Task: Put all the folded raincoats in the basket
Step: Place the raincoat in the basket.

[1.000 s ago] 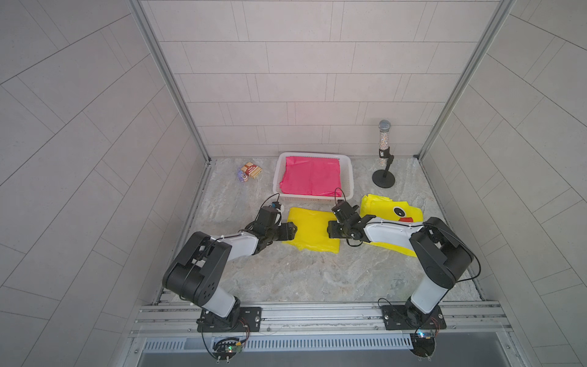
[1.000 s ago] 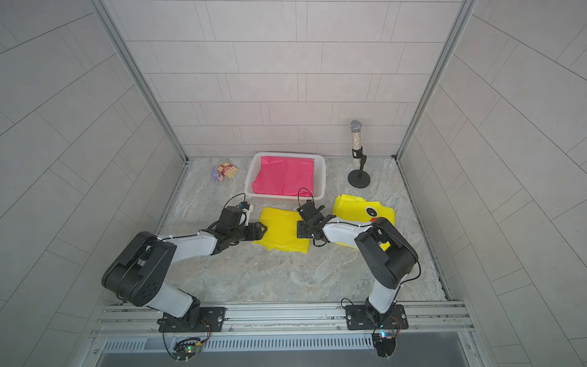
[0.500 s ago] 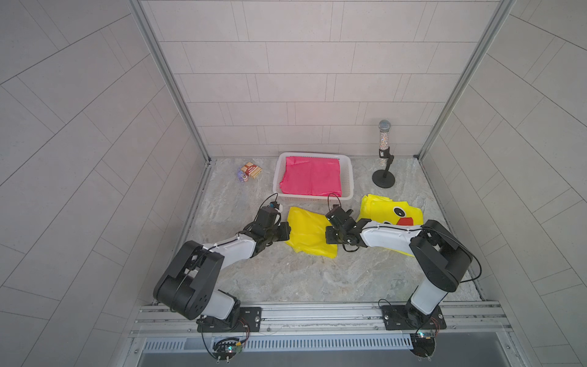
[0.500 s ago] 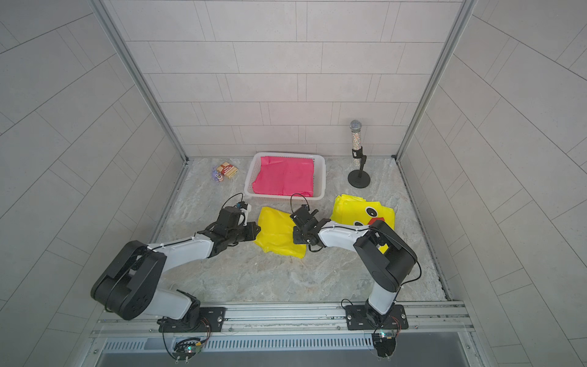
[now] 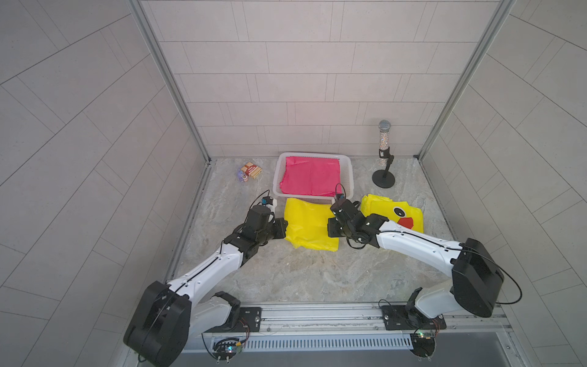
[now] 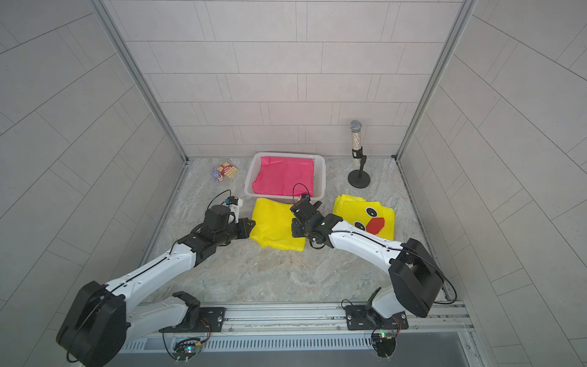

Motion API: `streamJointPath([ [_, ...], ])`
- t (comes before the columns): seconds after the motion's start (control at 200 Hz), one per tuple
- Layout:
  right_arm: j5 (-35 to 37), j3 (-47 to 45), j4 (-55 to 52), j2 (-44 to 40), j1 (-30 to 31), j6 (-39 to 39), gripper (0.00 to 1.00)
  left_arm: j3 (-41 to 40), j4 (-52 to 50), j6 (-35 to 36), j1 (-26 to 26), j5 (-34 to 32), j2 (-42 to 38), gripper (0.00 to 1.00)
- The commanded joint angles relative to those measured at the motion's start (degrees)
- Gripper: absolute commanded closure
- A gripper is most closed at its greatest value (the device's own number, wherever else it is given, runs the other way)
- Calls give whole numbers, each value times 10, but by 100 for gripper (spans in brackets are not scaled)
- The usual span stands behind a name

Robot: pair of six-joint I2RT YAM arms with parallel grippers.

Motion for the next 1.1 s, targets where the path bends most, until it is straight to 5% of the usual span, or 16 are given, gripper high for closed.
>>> streamJointPath([
  [0.0,29,37,-32,-22,-3,-23,100,39,-38,-6,-3,-20,-15,96],
  [0.275,-29,176,-57,40,-84,-79,100,182,-77,12,9,-72,68,92],
  [0.62,-149,334,-29,208,-194,-120,100,341,-32,18,80,-17,267,95],
  [0.78,-172,389,-21,270,-218,-125,100,365,0,46,80,-71,311,86],
  [1.096,-195,469,-16,358,-242,-121,100,466,-6,61,95,-41,429,84],
])
